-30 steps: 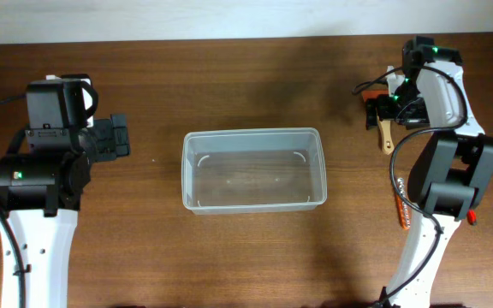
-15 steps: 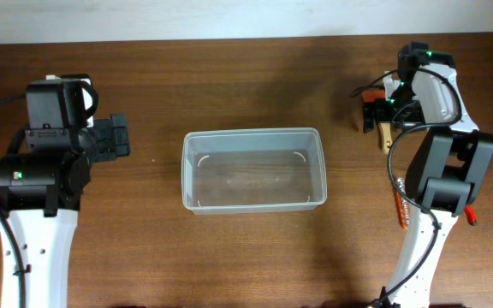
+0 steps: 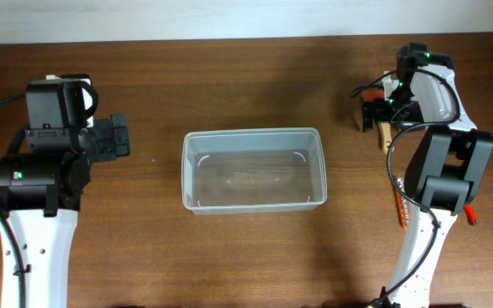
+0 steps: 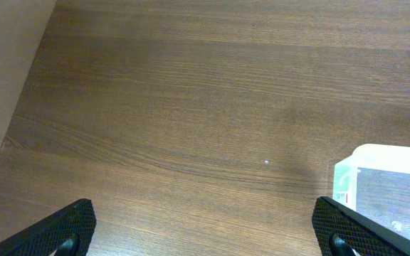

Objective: Pack container

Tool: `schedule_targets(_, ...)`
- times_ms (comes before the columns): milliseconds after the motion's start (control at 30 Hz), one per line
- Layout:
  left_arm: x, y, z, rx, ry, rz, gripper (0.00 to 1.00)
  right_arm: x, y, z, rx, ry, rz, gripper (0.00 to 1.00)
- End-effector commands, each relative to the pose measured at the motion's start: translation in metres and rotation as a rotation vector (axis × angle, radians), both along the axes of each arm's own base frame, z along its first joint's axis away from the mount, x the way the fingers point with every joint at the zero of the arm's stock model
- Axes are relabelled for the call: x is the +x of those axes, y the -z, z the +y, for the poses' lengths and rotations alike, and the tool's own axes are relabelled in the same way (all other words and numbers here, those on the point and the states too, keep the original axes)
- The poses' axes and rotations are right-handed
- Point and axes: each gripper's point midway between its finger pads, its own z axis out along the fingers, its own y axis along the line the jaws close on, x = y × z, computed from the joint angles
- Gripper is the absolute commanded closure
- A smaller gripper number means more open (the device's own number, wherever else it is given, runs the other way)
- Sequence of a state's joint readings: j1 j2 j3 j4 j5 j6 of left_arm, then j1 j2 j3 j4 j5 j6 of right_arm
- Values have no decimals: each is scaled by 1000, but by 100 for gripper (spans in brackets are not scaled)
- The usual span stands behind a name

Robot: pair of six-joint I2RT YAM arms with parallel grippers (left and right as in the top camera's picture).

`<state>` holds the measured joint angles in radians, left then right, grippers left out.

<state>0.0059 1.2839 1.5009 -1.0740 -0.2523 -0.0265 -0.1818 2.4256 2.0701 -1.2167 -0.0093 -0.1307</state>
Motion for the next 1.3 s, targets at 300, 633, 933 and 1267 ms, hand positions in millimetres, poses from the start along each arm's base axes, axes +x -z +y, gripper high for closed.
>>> schedule_targets(300,0,-10,2,4,-17,-27,1,5,3,0,12,-45,-9,1)
schedule_targets(633,0,-10,2,4,-17,-26,1,3,4,0,13,-44,-4,1)
schedule_targets(933,0,-10,2,4,-17,-26,1,4,4,0,13,-44,-7,1)
schedule_targets(1267,0,-10,2,4,-17,-26,1,4,5,0,15,-82,-10,1)
